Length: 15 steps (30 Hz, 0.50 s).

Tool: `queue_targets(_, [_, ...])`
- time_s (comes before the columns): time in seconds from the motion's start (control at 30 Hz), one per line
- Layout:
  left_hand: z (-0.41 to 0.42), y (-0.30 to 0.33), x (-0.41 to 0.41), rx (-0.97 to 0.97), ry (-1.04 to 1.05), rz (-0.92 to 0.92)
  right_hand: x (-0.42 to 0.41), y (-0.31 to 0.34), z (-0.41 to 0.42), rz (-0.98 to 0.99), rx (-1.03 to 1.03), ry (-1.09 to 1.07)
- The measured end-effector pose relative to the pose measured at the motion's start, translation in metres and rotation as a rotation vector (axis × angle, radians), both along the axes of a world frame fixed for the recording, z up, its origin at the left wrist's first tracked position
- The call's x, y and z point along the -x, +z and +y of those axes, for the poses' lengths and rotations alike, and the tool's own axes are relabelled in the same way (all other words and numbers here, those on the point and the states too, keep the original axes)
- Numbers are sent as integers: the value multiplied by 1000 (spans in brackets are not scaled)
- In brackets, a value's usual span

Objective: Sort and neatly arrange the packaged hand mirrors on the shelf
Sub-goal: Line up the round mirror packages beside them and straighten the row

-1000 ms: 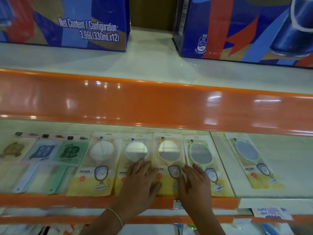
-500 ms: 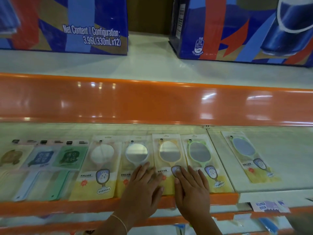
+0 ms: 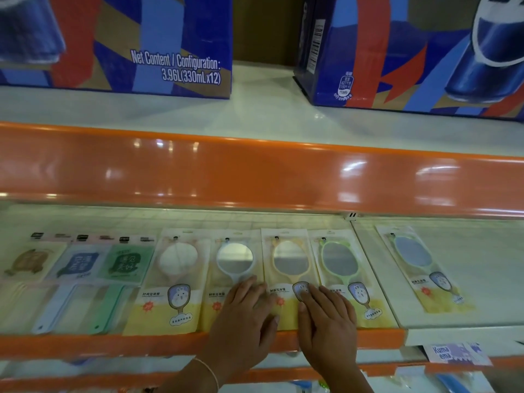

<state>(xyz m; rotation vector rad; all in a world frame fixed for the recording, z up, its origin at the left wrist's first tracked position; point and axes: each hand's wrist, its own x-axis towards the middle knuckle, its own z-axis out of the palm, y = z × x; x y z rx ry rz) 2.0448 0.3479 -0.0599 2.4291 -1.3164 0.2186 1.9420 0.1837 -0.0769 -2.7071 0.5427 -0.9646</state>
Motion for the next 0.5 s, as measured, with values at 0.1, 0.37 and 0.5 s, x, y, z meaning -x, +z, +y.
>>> queue_targets(0.1, [0,0,2,23,12,10,1,2,0,-4,-12,2])
queue_targets(0.37, [24,13,-34,57,189,-50,-13,23,14,106,-96,-23])
queue_targets(0.5, [65,11,-67,-83,165,-49,-38,31,43,200,-25,104])
